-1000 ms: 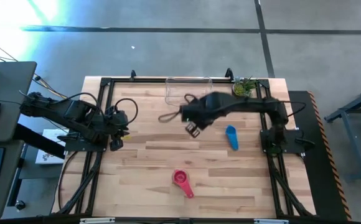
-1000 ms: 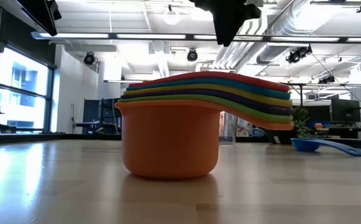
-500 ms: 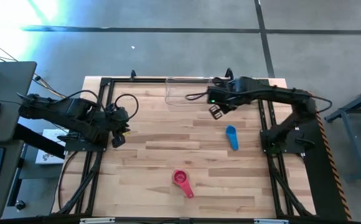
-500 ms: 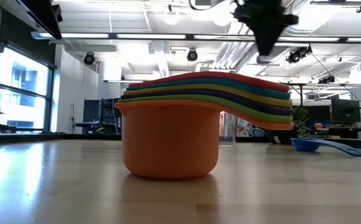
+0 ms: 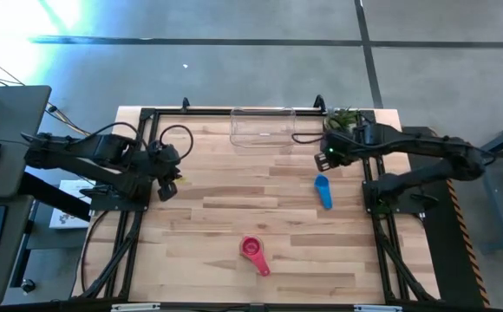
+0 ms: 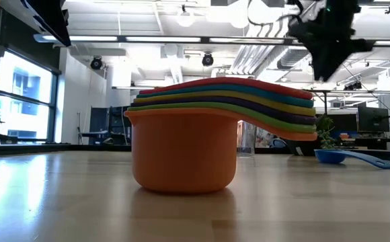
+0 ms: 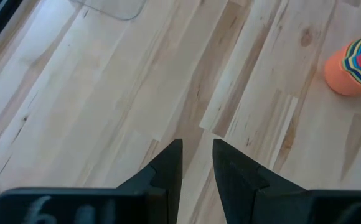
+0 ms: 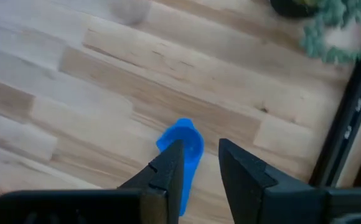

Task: Nest measuring cups in basket
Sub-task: Stack the blue measuring cup on the pink measuring cup

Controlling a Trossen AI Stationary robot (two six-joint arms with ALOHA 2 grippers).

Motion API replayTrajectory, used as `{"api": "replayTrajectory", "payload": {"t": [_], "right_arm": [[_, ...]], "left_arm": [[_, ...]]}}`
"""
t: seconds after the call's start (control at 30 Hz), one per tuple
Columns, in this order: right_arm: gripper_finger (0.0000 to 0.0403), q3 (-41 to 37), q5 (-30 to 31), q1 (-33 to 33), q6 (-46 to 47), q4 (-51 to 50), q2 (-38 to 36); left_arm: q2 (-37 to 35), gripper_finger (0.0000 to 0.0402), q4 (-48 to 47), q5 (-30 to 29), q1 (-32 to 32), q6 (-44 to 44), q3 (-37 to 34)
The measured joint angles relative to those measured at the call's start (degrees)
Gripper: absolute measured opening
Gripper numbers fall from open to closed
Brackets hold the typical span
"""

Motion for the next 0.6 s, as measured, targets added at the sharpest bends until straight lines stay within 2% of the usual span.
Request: {"api": "replayTrajectory", "payload": {"t": [0.23,0.6], "right_arm": [[0.0122,-10.8,-3.0,0.0,4.6,5.3,-1.8],[0.0124,-24.3,-7.0,0.0,9.9,18.8,-1.6]], "left_arm": [[0.0,0.0078,0.0,0.0,1.7,0.0,0.0],[0.0,0.0078,0.0,0.0,4.1,-0.6,0.0]]}}
